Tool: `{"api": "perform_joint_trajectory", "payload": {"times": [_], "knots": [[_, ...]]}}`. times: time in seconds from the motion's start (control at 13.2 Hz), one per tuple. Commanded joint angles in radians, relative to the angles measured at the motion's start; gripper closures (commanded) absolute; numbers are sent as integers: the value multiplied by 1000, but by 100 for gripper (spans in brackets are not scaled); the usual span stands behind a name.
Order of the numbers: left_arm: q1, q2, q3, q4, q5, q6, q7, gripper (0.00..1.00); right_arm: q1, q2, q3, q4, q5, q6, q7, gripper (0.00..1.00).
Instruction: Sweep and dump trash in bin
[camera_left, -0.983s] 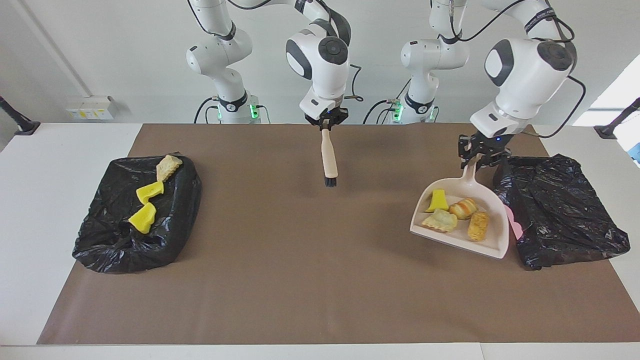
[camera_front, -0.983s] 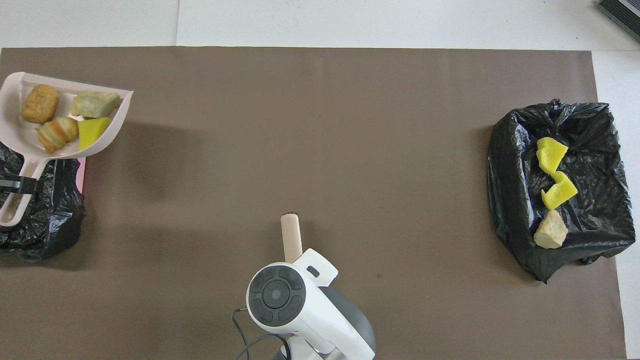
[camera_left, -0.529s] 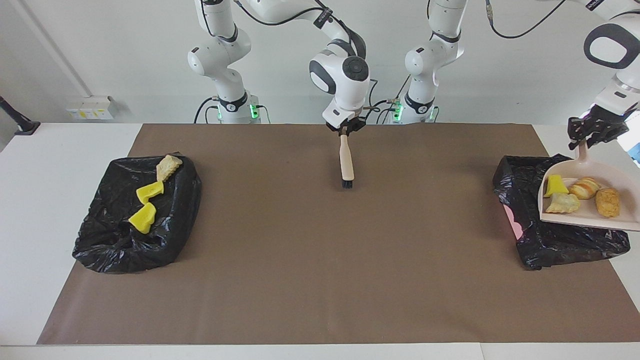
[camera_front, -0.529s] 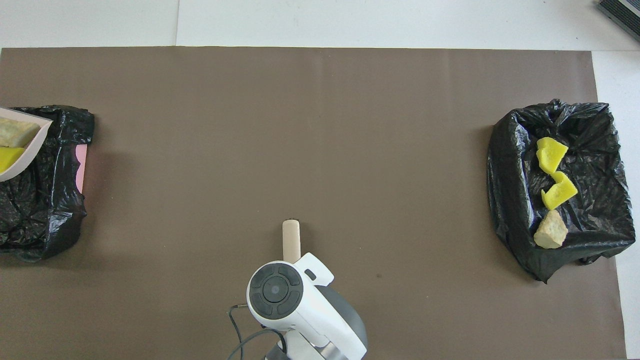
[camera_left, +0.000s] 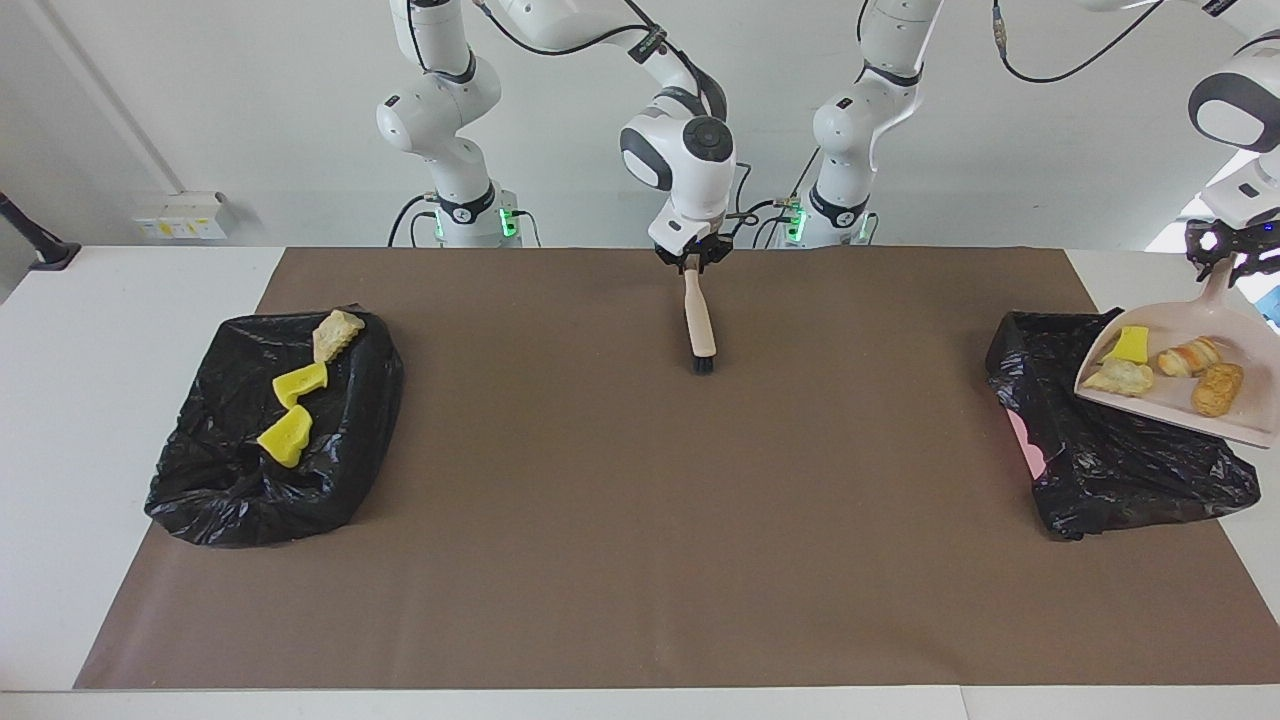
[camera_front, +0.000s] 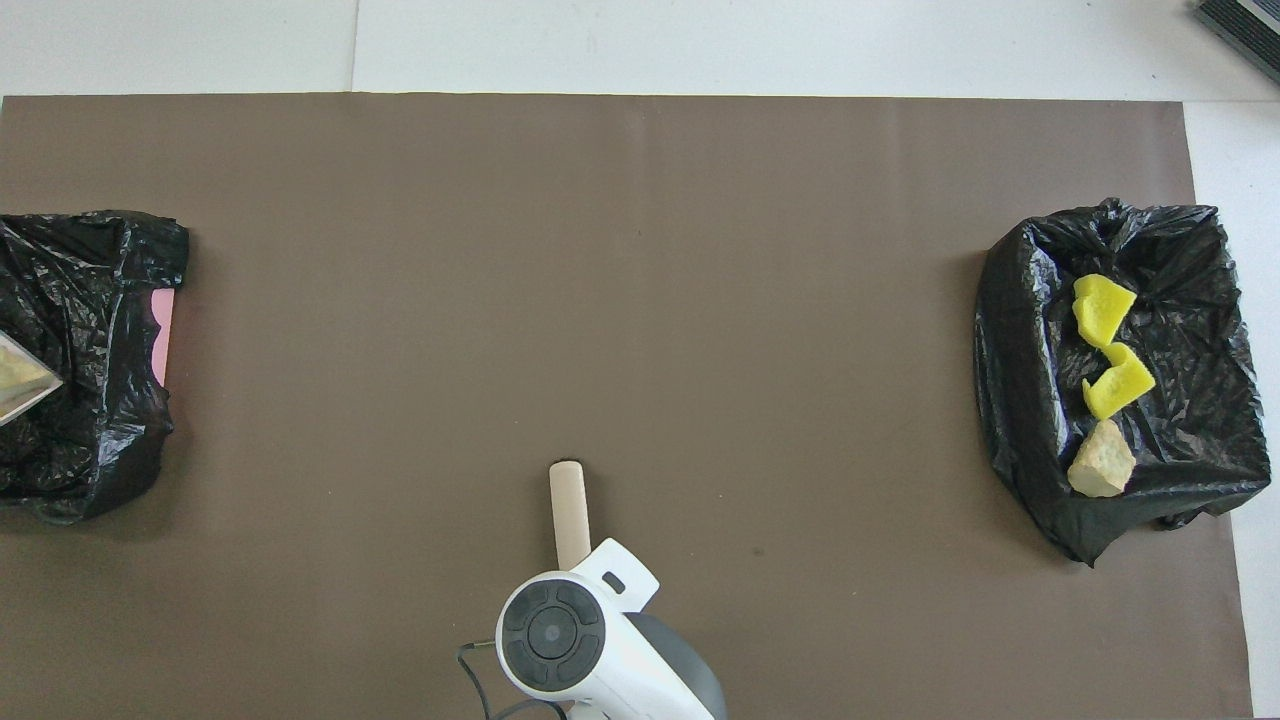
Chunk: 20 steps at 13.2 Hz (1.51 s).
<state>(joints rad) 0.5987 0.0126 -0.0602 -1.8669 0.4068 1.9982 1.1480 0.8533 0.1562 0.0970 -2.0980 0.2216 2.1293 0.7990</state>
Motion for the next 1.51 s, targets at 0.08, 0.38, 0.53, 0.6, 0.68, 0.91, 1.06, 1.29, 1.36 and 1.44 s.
{"api": "perform_joint_trajectory", "payload": {"times": [0.08, 0.38, 0.53, 0.6, 0.68, 0.91, 1.06, 1.29, 1.36, 1.44], "knots": [[-83, 0, 7, 17, 237, -47, 42, 100, -42, -29, -2, 82, 1, -124, -7, 0], [-144, 4, 5, 31, 398, -35, 61, 100, -141, -70, -5, 196, -4, -270, -115, 0], [-183, 32, 3, 76, 486, -30, 108, 100, -198, -70, -7, 277, -5, -352, -170, 0], [-200, 58, 3, 113, 497, -32, 133, 100, -232, -70, -7, 315, -7, -394, -211, 0], [-217, 79, 3, 155, 518, -35, 150, 100, -262, -70, -8, 349, -8, -428, -245, 0], [-254, 119, 2, 204, 567, -16, 153, 100, -370, -75, -8, 446, -21, -499, -338, 0], [-254, 142, 0, 242, 578, 7, 154, 100, -451, -90, -8, 475, -21, -515, -446, 0], [-267, 187, -3, 316, 616, 7, 194, 100, -552, -121, -22, 481, -24, -545, -634, 0], [-269, 199, -4, 340, 639, 7, 205, 100, -589, -129, -23, 483, -33, -549, -702, 0], [-269, 201, -4, 362, 639, 7, 220, 100, -626, -133, -26, 484, -63, -551, -781, 0]]}}
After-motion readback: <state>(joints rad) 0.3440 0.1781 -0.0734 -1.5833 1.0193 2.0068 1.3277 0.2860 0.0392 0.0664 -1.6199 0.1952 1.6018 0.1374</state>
